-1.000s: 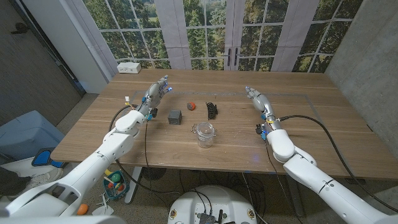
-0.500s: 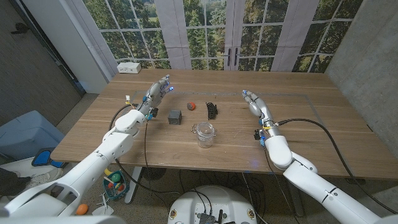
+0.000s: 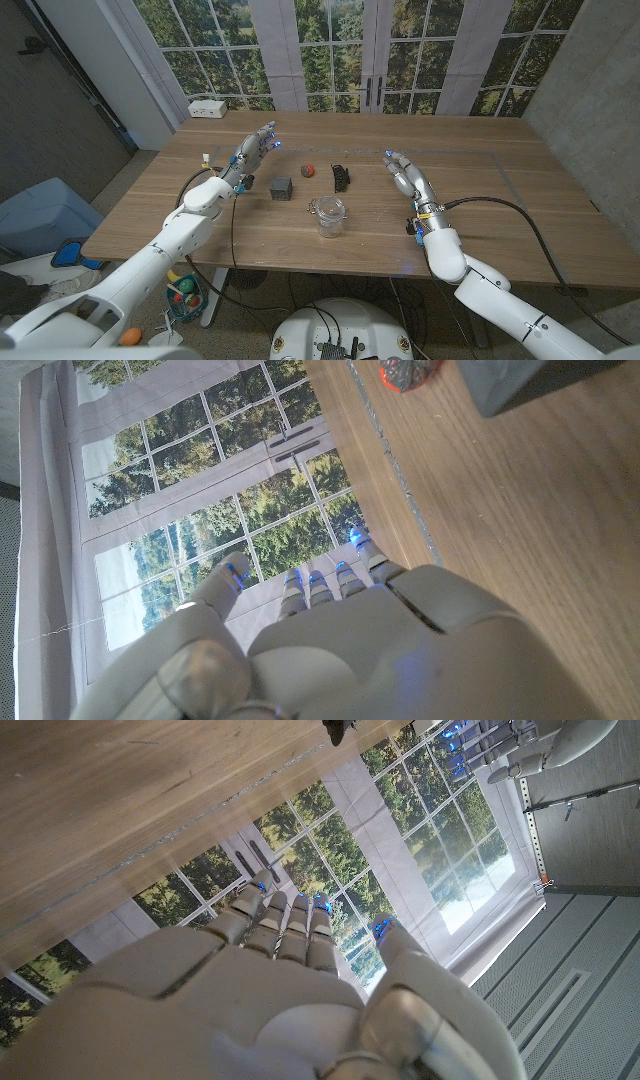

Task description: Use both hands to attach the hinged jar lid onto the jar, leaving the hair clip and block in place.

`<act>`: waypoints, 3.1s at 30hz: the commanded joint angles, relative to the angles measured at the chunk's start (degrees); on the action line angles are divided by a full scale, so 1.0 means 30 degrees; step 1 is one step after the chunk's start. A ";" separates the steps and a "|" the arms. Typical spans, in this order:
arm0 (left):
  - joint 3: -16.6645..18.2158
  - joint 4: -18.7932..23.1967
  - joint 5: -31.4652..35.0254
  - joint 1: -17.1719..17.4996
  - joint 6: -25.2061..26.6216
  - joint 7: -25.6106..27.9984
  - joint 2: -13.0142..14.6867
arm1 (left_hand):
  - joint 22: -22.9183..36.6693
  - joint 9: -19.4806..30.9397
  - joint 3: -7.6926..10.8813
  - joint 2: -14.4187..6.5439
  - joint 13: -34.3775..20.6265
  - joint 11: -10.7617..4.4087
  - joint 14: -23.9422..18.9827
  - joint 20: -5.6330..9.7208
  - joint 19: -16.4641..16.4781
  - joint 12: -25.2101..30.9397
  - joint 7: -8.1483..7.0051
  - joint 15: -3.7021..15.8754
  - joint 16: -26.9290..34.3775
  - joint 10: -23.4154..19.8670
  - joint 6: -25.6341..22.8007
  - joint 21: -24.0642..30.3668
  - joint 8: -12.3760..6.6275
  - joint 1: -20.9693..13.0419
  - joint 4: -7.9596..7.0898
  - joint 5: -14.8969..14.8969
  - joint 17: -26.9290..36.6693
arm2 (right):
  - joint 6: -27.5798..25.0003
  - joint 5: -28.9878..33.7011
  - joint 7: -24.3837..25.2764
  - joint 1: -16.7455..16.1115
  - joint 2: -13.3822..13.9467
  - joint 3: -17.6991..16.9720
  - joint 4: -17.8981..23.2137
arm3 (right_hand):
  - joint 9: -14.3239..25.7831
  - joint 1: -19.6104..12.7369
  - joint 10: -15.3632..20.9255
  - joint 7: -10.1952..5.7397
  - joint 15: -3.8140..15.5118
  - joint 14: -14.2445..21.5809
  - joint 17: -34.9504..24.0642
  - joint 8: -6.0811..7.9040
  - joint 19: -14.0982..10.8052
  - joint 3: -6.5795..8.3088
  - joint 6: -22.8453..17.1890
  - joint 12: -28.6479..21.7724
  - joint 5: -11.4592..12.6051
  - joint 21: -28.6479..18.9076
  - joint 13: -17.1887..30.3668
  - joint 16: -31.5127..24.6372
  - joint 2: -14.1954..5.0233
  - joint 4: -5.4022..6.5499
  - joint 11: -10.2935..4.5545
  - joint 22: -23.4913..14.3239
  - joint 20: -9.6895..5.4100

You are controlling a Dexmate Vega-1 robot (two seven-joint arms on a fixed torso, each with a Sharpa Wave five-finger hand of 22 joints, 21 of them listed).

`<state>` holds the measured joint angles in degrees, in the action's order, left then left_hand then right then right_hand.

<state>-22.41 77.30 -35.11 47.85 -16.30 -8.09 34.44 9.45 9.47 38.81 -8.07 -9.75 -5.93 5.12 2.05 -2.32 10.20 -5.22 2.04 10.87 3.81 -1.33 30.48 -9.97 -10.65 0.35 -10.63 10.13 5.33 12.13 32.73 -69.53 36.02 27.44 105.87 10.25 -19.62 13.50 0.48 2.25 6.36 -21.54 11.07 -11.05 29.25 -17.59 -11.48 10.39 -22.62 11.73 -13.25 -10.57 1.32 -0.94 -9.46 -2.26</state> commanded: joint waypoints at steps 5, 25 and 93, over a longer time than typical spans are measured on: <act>-0.0094 0.0245 0.0254 0.0114 -0.0530 -0.0653 0.0420 | 0.0088 0.0087 0.0077 -0.0713 -0.0024 -0.0206 0.0111 0.1516 0.0144 0.0142 -0.0228 0.1707 -0.0025 0.0054 0.0036 -0.0074 -0.0062 0.0020 0.0154 -0.0105 -0.0003 | -0.1727 0.1982 0.0320 -0.0911 0.0378 0.0632 0.1524 | 0.0045 -0.0289 0.0192 -0.0196 0.1124 0.0042 -0.0013 -0.0026 -0.0260 0.0089 -0.0104 -0.0104 -0.0039 0.0129 -0.0001 -0.0115 -0.0080 -0.0220 -0.0151 -0.0115 -0.0783; 0.0095 0.1472 0.0584 0.1093 -0.1051 -0.0428 0.1037 | 0.0093 0.0089 0.0054 -0.0836 -0.0024 -0.0218 0.0098 0.1541 0.0240 0.0152 -0.0250 0.1736 -0.0009 0.0045 0.0052 -0.0259 -0.0074 -0.0050 0.0233 -0.0112 0.0013 | -0.3473 0.3536 -0.0056 -0.1274 0.0877 0.1402 0.2759 | 0.0050 -0.0534 0.0139 -0.0271 0.1185 -0.0029 0.0082 -0.0068 -0.0260 0.0270 -0.0026 -0.0069 -0.0038 0.0292 -0.0002 -0.0094 -0.0112 -0.0508 -0.0243 -0.0125 -0.0873; -0.0026 0.1745 0.0940 0.1594 -0.1621 -0.0955 0.1502 | 0.0104 0.0098 -0.0076 -0.0684 -0.0026 -0.0239 0.0321 0.1625 0.0399 0.0096 -0.0327 0.1792 -0.0115 0.0358 0.0532 -0.0907 -0.0047 -0.0443 0.0892 -0.0052 -0.0075 | -0.6760 0.3580 -0.2408 0.0396 0.0151 0.4200 0.2695 | 0.0073 -0.0774 -0.1191 0.0888 -0.0158 -0.0783 0.1669 -0.0214 -0.0325 -0.1176 0.1705 0.0182 -0.0201 0.1618 -0.0024 0.0543 0.3036 -0.3225 0.0531 -0.0138 0.0488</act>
<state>-22.42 82.58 -32.40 52.85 -21.38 -11.01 38.86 9.45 9.46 38.44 -8.23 -9.74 -6.54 5.54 1.75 -1.40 10.20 -6.04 2.05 10.59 4.43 -0.09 27.95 -9.97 -11.12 2.51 -10.62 9.87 -13.55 23.55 26.67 -69.21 36.56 39.16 113.97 10.25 -22.54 10.10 3.06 1.94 4.18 -16.48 10.37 -12.16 26.23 -12.96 -11.02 9.95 -18.18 11.45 -11.64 -2.03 -8.43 0.60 -9.75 -1.31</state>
